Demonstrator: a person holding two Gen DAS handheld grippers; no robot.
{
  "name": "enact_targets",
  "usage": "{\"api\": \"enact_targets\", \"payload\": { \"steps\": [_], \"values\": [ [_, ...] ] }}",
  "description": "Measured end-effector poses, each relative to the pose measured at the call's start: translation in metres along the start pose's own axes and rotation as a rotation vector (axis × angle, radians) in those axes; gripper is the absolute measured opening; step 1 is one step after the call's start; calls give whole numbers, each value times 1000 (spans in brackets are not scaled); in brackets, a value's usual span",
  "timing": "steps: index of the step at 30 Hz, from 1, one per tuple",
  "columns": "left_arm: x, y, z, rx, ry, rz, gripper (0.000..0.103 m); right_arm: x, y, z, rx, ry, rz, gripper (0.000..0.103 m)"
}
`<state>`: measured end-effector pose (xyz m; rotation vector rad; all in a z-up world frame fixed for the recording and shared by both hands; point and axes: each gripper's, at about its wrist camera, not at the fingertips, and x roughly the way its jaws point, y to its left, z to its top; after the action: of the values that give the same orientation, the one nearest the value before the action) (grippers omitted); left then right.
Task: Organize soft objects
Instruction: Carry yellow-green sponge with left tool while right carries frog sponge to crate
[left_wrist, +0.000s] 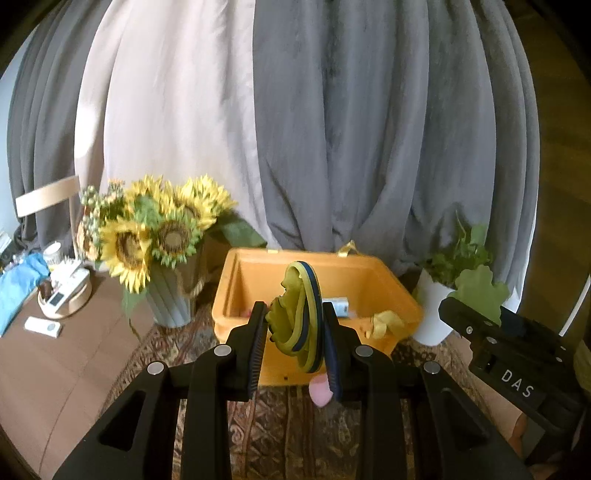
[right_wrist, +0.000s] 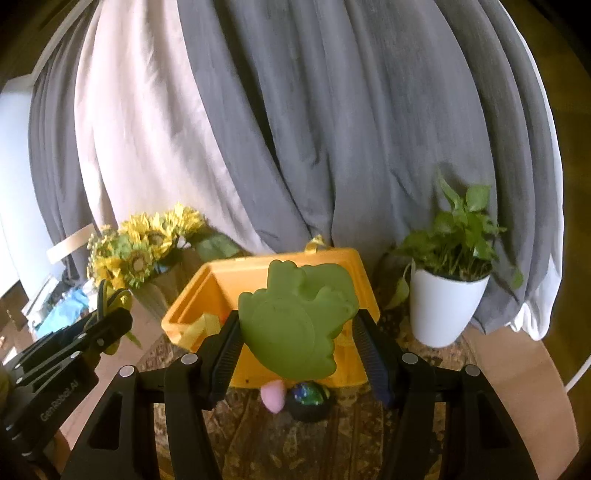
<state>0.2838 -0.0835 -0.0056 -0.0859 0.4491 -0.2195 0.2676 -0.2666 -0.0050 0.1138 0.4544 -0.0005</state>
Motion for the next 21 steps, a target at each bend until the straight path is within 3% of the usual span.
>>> {"api": "enact_targets", "payload": {
  "steps": [10,21],
  "values": [
    [14,0,23,14,-53,-14,29,12,2,27,-16,-57,-9,61],
    [54,5,40,28,-63,-7,29,55,-1,43,-14,-37,9,61]
  ]
}}
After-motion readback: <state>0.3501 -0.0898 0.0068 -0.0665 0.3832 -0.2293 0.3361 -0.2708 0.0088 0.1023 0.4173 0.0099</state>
